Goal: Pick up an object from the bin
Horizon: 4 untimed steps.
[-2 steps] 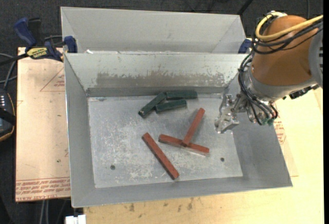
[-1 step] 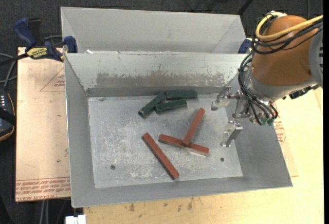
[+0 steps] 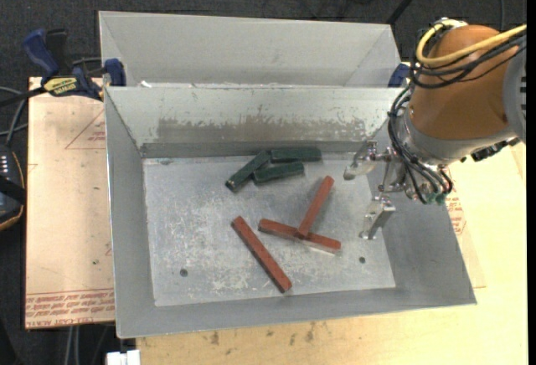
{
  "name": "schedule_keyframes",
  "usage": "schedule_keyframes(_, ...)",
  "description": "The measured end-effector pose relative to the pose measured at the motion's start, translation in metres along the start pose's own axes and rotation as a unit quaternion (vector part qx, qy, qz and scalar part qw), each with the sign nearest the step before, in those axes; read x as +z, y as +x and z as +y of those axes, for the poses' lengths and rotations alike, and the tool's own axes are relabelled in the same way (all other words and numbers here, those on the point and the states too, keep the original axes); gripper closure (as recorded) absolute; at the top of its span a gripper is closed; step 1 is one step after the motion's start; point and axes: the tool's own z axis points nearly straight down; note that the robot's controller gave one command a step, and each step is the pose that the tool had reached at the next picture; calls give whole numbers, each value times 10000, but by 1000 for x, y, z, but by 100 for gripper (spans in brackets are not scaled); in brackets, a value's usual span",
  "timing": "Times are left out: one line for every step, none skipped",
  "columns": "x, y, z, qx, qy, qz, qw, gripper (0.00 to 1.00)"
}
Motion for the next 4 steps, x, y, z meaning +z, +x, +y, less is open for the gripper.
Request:
schedule_keyframes(52,6,-2,-34,3,-29,10000,0)
schedule_keyframes(135,-2,25,73,18,-163,9998,100)
schedule_keyframes(135,-2,25,72,19,-163,9998,100)
schedule_keyframes(136,-10,31,229,31,-88,9997,100)
